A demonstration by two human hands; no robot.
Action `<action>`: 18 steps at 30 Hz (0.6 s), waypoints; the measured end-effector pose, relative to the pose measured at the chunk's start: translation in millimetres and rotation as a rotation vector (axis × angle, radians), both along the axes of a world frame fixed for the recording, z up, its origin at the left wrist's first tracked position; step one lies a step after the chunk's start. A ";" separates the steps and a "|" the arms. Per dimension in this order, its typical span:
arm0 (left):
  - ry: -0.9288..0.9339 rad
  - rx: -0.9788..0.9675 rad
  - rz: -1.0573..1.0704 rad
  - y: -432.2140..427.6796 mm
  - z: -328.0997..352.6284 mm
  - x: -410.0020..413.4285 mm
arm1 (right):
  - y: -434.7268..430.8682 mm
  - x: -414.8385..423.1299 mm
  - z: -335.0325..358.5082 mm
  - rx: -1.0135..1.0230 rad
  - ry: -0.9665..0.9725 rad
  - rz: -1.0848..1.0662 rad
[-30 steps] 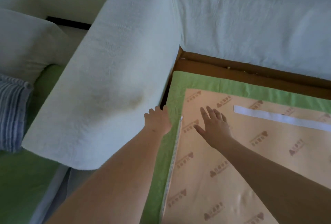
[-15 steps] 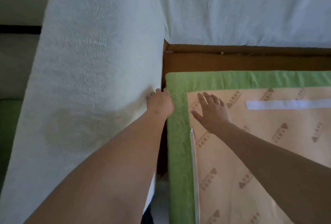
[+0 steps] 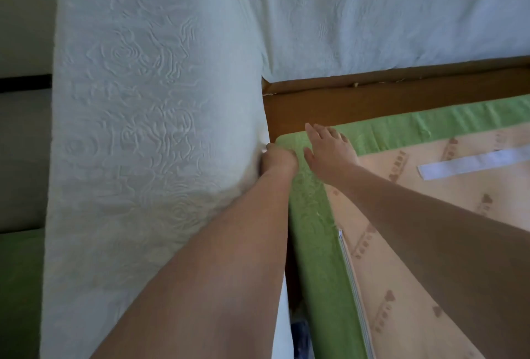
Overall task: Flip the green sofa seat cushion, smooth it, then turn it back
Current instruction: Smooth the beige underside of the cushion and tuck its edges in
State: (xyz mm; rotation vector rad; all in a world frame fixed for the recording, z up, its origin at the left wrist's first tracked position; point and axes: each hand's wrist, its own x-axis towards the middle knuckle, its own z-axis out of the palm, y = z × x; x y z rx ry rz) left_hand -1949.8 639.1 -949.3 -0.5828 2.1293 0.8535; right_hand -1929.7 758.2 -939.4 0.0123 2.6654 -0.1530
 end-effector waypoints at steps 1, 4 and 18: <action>0.016 -0.015 -0.022 3.2 -6.6 -3.2 | 0.1 -8.2 -2.3 0.001 0.002 0.008; 0.199 -0.128 -0.247 14.5 -32.2 -9.2 | 4.7 -31.2 -18.3 0.021 0.006 0.026; 0.632 -0.242 -0.453 40.6 -142.6 -46.5 | 40.9 -77.7 -147.1 0.035 0.110 -0.149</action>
